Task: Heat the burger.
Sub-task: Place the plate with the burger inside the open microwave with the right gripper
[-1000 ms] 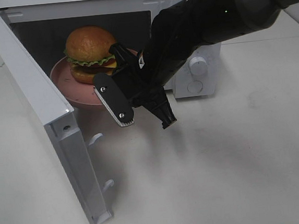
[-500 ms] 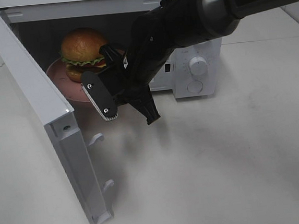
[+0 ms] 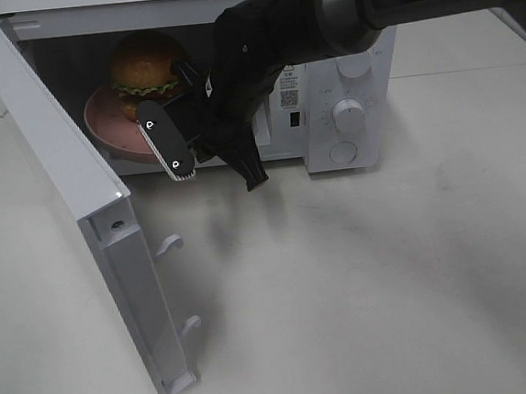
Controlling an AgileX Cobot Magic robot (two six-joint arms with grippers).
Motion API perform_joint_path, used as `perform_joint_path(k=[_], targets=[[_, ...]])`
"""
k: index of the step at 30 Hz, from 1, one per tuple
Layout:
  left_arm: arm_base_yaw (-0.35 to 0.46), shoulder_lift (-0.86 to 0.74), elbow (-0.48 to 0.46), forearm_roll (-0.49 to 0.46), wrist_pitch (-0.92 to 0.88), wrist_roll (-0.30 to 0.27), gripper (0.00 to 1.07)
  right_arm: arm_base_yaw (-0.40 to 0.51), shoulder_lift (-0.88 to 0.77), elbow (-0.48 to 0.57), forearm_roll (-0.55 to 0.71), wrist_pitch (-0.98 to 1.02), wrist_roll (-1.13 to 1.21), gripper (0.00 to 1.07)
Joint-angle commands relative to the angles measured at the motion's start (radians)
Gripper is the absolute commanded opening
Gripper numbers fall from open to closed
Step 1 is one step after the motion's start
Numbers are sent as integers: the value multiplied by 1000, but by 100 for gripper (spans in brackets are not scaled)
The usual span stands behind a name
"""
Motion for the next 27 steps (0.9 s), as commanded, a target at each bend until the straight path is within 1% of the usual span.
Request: perform_joint_path(k=[1,2,3,5,6,10,12,15,17,24,27], targets=[[-5,-19,3,2,-17,-1,103,0,19,-69,-51,-46,59,2],[-5,-19,3,2,-17,-1,103,0,19,-69,-51,-46,59,2],[-5,-19,3,2,-17,-1,103,0,34,-96,-68,-40,78,2],[-5,-19,3,2,-17,-1,103,0,41,-110,-72,-35,79,2],[-5,-19,3,2,-17,-1,103,0,56,-134,-88,-26,79,2],[-5,-19,3,2,-17,-1,103,-8,74,-168,-89,-24,80,2],[-5,-19,3,2,-17,-1,103,-13,102,-209,-90,-20,100,2],[-5,-19,3,2,-17,-1,103,-20,108,-222,-90,-19,107,2],[-5,-19,3,2,-17,-1,103,-23,125,-250,-90,-18,106,2],[-5,-19,3,2,-17,-1,103,-29,150,-271,-92,-27,103,4],[-5,-19,3,2,-17,-1,103,-29,159,-273,-89,-31,103,6]])
